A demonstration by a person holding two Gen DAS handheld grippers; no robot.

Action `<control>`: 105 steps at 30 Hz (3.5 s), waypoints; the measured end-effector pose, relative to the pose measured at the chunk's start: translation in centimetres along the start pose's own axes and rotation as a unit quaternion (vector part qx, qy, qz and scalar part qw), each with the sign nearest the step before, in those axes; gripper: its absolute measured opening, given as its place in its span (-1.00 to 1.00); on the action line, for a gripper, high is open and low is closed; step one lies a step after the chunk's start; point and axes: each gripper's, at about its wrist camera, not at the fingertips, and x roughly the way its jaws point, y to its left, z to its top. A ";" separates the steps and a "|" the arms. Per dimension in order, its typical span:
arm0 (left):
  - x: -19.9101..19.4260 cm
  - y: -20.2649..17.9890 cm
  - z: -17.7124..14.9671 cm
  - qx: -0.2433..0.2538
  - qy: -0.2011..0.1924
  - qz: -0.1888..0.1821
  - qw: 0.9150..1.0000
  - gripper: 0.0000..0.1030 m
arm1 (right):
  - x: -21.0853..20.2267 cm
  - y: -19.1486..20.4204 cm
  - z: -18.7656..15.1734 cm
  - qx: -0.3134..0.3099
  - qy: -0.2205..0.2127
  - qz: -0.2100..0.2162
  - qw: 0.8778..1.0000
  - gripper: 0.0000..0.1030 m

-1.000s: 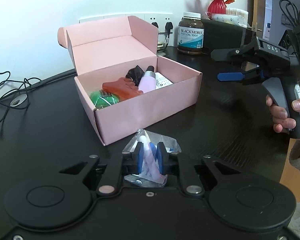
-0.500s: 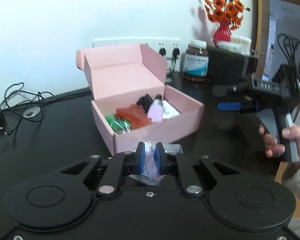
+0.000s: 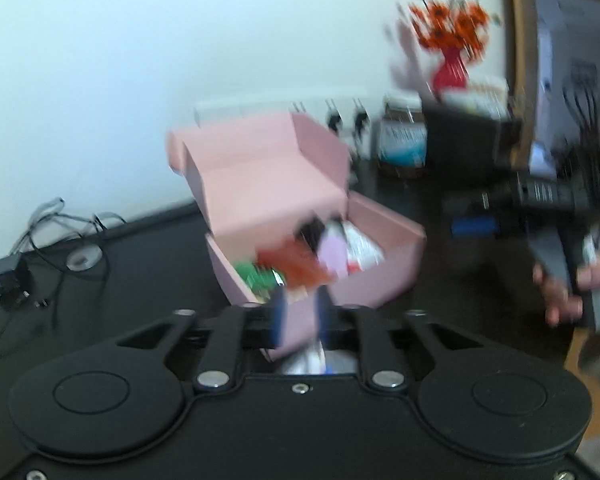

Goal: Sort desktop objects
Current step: 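Lift the clear bag with the left gripper toward the pink box, then lower the clear bag into the pink box and open the left gripper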

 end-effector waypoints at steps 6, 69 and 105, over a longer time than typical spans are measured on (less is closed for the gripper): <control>0.9 -1.8 -1.9 0.025 0.028 -0.020 0.999 0.27 | 0.0 0.2 -0.1 -0.007 0.001 0.002 1.000 0.99; 2.7 0.6 4.5 -0.030 -0.072 0.025 0.997 -0.56 | -0.4 0.2 -0.3 0.001 -0.009 -0.002 1.000 0.99; 8.2 -1.5 3.5 0.003 -0.041 -0.004 0.999 0.67 | 0.1 -0.3 -0.2 0.015 0.001 0.000 1.000 0.99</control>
